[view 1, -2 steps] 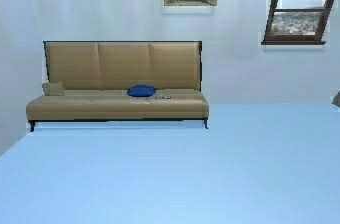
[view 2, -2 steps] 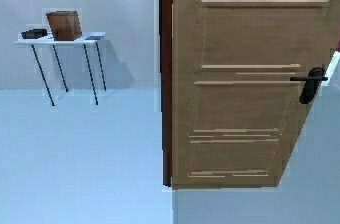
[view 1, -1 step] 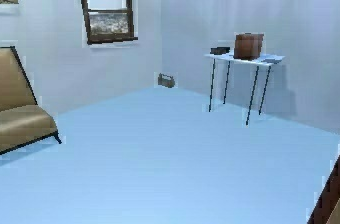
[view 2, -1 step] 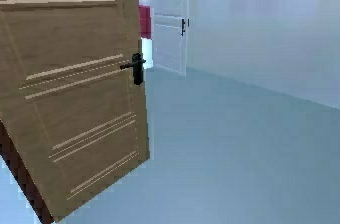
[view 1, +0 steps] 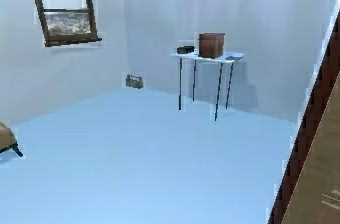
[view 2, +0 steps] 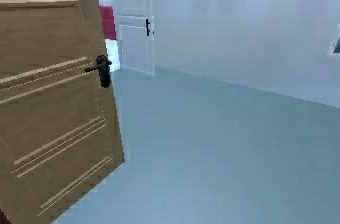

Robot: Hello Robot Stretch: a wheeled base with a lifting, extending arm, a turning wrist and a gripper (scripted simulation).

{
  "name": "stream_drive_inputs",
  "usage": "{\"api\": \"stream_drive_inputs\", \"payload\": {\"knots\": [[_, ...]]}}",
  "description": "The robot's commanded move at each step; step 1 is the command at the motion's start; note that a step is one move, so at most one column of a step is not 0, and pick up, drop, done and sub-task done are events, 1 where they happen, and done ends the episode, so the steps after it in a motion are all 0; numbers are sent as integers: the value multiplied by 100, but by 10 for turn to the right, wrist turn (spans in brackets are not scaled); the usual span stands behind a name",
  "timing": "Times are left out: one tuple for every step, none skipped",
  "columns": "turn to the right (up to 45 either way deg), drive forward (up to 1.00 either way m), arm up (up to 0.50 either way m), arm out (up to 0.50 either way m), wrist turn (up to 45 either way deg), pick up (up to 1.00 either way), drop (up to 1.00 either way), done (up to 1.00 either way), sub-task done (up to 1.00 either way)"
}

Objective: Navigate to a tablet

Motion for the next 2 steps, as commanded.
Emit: {"api": "stream_drive_inputs", "payload": {"knots": [[0, 100, 0, 0, 0, 0, 0, 0, 0], [90, 0, 0, 0, 0, 0, 0, 0, 0]]}}
